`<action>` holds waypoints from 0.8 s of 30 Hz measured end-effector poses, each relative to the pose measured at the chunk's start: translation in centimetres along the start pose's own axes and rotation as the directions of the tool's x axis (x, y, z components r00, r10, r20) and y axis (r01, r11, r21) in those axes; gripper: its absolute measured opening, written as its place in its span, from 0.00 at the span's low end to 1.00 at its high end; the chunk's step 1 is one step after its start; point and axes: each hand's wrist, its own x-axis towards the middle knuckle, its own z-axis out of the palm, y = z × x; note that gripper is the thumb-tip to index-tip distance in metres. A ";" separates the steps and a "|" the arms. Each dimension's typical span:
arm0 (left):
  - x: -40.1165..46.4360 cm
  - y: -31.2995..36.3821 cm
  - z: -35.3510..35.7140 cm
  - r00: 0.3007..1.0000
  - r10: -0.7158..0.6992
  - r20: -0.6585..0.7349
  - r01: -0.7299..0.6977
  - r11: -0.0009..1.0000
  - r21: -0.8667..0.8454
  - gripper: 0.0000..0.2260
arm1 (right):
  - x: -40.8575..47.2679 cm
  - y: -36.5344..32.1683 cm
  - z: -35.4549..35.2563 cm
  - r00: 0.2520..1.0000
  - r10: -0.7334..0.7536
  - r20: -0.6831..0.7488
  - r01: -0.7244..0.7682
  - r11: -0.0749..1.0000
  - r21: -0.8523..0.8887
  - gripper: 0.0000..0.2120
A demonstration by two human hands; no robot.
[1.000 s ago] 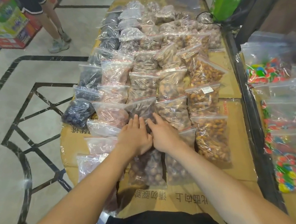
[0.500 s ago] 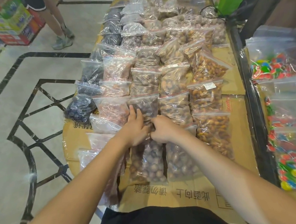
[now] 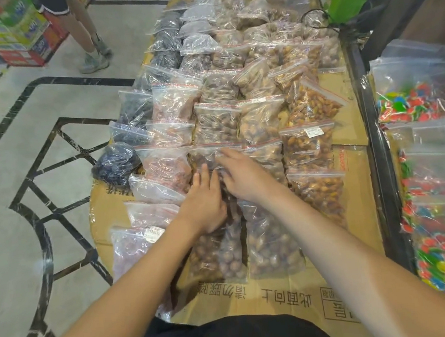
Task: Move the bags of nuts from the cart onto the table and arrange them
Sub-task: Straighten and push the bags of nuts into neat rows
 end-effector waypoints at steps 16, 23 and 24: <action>0.1 2.0 -0.6 0.969 -0.061 0.241 0.023 0.987 0.157 0.40 | -1.6 -1.3 1.4 0.994 0.100 -0.041 -0.102 0.993 -0.058 0.21; -1.5 1.7 0.2 0.929 -0.141 0.342 0.078 0.978 0.192 0.37 | -5.4 -0.9 4.7 0.984 0.127 0.128 -0.090 0.960 -0.265 0.32; -1.2 2.1 -0.1 0.928 -0.143 0.344 0.075 0.976 0.204 0.38 | -5.2 -1.0 4.7 0.983 0.133 0.127 -0.093 0.956 -0.280 0.32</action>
